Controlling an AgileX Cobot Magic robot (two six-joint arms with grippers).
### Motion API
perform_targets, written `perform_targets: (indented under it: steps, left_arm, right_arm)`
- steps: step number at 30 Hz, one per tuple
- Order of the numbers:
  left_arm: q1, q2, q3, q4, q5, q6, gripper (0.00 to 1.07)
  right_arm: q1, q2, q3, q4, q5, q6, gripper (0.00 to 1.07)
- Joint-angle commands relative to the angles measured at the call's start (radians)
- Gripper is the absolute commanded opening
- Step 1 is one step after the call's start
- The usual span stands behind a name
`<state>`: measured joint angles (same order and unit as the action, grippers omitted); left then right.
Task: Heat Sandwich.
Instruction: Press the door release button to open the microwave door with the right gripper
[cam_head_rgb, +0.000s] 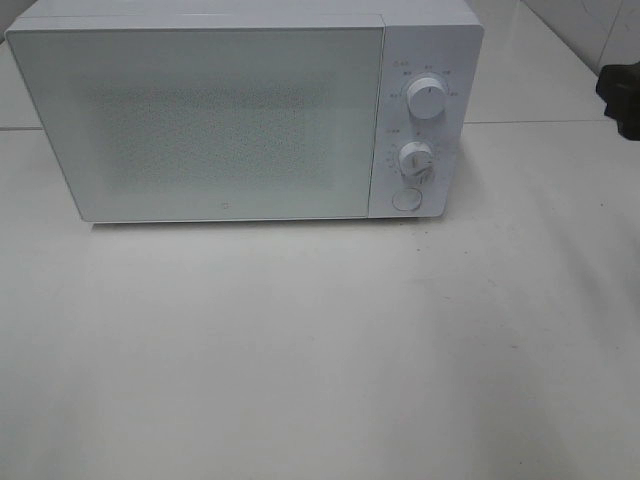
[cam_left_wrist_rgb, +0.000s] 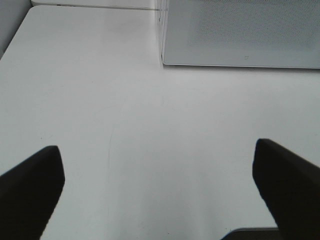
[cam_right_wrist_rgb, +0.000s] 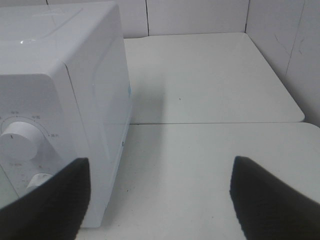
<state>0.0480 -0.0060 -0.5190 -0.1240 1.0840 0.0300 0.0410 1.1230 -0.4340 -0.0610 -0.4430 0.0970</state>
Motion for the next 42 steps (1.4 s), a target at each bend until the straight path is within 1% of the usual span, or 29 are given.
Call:
perform_targets:
  steps: [1,2,5,6,8,10,11,12,15,16,17,18,19,20,21,24,25,26,29,30,31,33,34,35,39,42]
  left_arm:
    - [-0.001,-0.014,0.004,-0.003,-0.014,-0.001,0.98]
    - [-0.001,-0.014,0.004,-0.003,-0.014,-0.001,0.98]
    - [-0.001,-0.014,0.004,-0.003,-0.014,-0.001,0.98]
    - [-0.001,-0.014,0.004,-0.003,-0.014,-0.001,0.98]
    - [-0.001,-0.014,0.004,-0.003,-0.014,-0.001,0.98]
    - [-0.001,-0.014,0.004,-0.003,-0.014,-0.001,0.98]
    - [-0.001,-0.014,0.004,-0.003,-0.014,-0.001,0.98]
    - [-0.001,-0.014,0.004,-0.003,-0.014,-0.001,0.98]
    - [-0.001,-0.014,0.004,-0.003,-0.014,-0.001,0.98]
    - [-0.001,-0.014,0.004,-0.003,-0.014,-0.001,0.98]
    - [-0.001,-0.014,0.004,-0.003,-0.014,-0.001,0.98]
    - [-0.001,-0.014,0.004,-0.003,-0.014,-0.001,0.98]
    - [-0.001,-0.014,0.004,-0.003,-0.014,-0.001,0.98]
    - [-0.001,-0.014,0.004,-0.003,-0.014,-0.001,0.98]
    - [-0.001,-0.014,0.004,-0.003,-0.014,-0.001,0.98]
    - [-0.001,-0.014,0.004,-0.003,-0.014,-0.001,0.98]
    - [-0.001,-0.014,0.004,-0.003,-0.014,-0.001,0.98]
    - [-0.001,-0.014,0.004,-0.003,-0.014,-0.001,0.98]
    - [-0.001,-0.014,0.004,-0.003,-0.014,-0.001,0.98]
    - [-0.001,-0.014,0.004,-0.003,-0.014,-0.001,0.98]
    - [-0.001,-0.014,0.004,-0.003,-0.014,-0.001,0.98]
    - [-0.001,-0.014,0.004,-0.003,-0.014,-0.001,0.98]
    - [-0.001,-0.014,0.004,-0.003,-0.014,-0.001,0.98]
    - [-0.001,-0.014,0.004,-0.003,-0.014,-0.001,0.98]
    - [-0.001,-0.014,0.004,-0.003,-0.014,-0.001,0.98]
    - [-0.001,-0.014,0.004,-0.003,-0.014,-0.001,0.98]
  right_arm:
    - [-0.003,0.036,0.024,0.003,-0.113,-0.034,0.75]
    - [-0.003,0.072,0.045,0.011,-0.182,-0.05,0.75]
    - [-0.003,0.132,0.077,0.061,-0.278,-0.067,0.75]
    - [-0.003,0.132,0.077,0.061,-0.278,-0.067,0.75]
    - [-0.001,0.193,0.091,0.111,-0.339,-0.111,0.75]
    - [0.025,0.231,0.095,0.166,-0.37,-0.175,0.75]
    - [0.025,0.231,0.095,0.166,-0.37,-0.175,0.75]
    - [0.06,0.261,0.103,0.208,-0.403,-0.249,0.75]
    - [0.137,0.301,0.104,0.282,-0.437,-0.307,0.75]
    - [0.137,0.301,0.104,0.282,-0.437,-0.307,0.75]
    - [0.187,0.332,0.104,0.332,-0.464,-0.328,0.75]
    - [0.214,0.346,0.103,0.357,-0.48,-0.342,0.75]
    - [0.235,0.356,0.103,0.38,-0.493,-0.349,0.75]
    - [0.287,0.378,0.103,0.418,-0.52,-0.351,0.75]
    - [0.287,0.378,0.103,0.418,-0.52,-0.351,0.75]
    - [0.354,0.416,0.103,0.485,-0.545,-0.351,0.75]
    - [0.354,0.416,0.103,0.485,-0.545,-0.351,0.75]
    - [0.397,0.441,0.103,0.525,-0.561,-0.351,0.75]
    - [0.471,0.479,0.099,0.584,-0.587,-0.351,0.75]
    - [0.471,0.479,0.099,0.584,-0.587,-0.351,0.75]
    - [0.511,0.504,0.092,0.623,-0.595,-0.349,0.75]
    - [0.549,0.529,0.082,0.665,-0.6,-0.349,0.75]
    - [0.59,0.553,0.067,0.704,-0.61,-0.349,0.75]
    - [0.59,0.553,0.067,0.704,-0.61,-0.349,0.75]
    - [0.669,0.607,0.019,0.778,-0.61,-0.35,0.75]
    - [0.691,0.627,0.001,0.8,-0.608,-0.351,0.75]
